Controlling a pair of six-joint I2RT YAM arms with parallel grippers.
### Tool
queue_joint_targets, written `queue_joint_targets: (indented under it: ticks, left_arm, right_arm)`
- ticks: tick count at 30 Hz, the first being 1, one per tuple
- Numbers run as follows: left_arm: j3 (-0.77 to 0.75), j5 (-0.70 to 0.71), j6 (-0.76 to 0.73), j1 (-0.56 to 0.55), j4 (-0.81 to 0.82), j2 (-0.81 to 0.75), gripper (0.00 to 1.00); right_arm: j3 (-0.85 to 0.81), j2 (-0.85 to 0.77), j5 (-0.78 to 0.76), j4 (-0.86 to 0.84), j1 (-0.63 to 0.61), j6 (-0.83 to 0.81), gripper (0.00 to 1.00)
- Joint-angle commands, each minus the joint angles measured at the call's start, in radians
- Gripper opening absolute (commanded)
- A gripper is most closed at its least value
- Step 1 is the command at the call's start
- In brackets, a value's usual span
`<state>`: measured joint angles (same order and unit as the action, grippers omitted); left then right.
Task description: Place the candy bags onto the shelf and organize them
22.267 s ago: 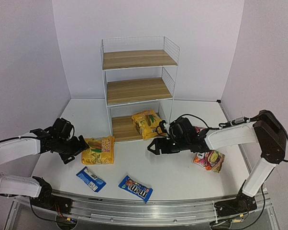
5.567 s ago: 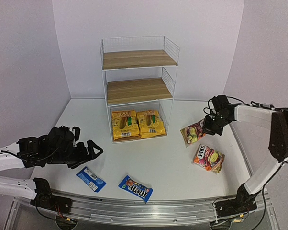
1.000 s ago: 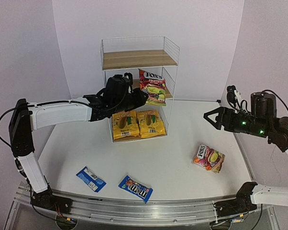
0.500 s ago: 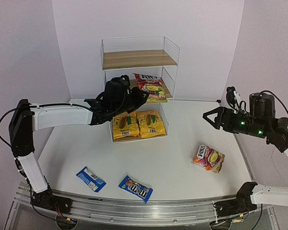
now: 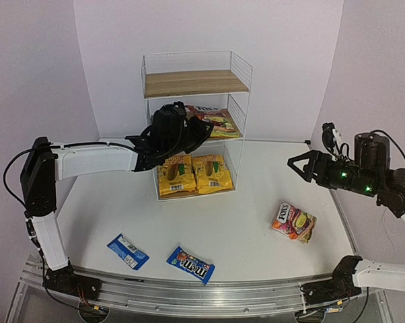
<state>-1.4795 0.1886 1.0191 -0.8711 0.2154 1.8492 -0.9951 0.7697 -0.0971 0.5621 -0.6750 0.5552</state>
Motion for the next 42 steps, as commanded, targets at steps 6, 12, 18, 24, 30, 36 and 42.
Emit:
queue_joint_targets:
  ticks: [6,12,18,24,30,36,42]
  left_arm:
    - [-0.122,0.044,-0.009,0.006,-0.048,0.039,0.25]
    - [-0.194,0.028,-0.011,0.007,-0.174,0.060,0.44]
    - [-0.215,0.045,-0.009,0.007,-0.314,0.037,0.61]
    - [-0.220,0.031,-0.023,0.006,-0.377,0.017,0.86]
    - [-0.207,0.007,-0.031,0.000,-0.422,-0.017,1.00]
    - [-0.157,-0.017,-0.030,-0.004,-0.449,-0.071,0.99]
    - [-0.120,-0.049,-0.089,-0.047,-0.449,-0.127,1.00]
  right_arm:
    - [0.016,-0.023,-0.027,-0.037,-0.005,0.005,0.76]
    - [0.022,-0.032,-0.024,-0.037,-0.005,0.010,0.76]
    - [0.026,-0.041,-0.024,-0.037,-0.005,0.014,0.76]
    - [0.026,-0.037,-0.025,-0.037,-0.005,0.021,0.76]
    - [0.029,-0.029,-0.046,-0.035,-0.005,0.047,0.77]
    - [0.046,-0.019,-0.066,-0.017,-0.005,0.090,0.77]
    - [0.009,0.057,-0.135,0.178,-0.005,0.112,0.80]
